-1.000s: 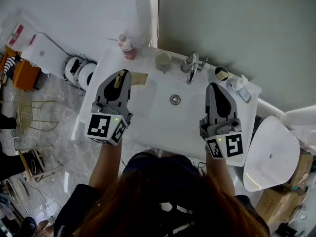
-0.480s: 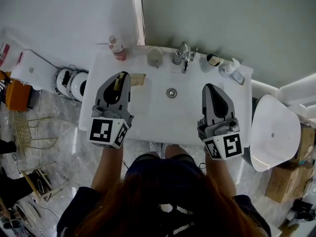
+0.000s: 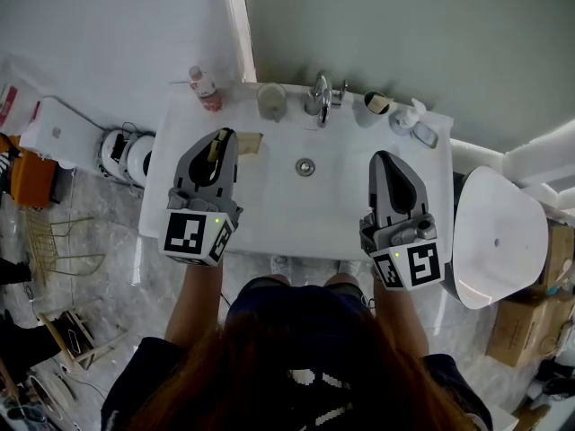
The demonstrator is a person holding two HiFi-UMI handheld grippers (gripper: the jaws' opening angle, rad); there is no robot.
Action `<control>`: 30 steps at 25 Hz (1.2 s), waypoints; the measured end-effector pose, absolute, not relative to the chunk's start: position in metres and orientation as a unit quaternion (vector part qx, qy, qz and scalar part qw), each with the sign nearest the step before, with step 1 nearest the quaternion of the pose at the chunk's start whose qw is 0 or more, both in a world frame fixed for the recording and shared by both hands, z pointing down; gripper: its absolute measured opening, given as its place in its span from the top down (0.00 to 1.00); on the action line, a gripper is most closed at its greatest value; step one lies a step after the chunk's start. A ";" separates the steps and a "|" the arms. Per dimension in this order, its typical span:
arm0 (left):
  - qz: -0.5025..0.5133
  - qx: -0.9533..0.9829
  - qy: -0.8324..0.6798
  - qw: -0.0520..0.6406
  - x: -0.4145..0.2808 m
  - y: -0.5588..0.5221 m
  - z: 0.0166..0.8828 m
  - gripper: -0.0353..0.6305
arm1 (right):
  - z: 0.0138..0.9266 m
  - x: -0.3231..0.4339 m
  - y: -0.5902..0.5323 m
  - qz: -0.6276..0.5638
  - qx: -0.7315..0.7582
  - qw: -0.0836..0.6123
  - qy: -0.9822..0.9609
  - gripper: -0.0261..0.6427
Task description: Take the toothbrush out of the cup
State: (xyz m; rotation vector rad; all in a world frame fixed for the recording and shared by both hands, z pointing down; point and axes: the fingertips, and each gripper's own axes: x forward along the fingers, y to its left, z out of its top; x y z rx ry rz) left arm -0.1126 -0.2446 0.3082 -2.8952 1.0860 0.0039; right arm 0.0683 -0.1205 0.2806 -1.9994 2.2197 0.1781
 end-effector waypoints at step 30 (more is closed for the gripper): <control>-0.030 -0.851 0.524 0.034 0.101 -0.108 0.320 0.90 | 0.303 0.356 -0.052 0.019 -0.558 0.094 0.824 0.94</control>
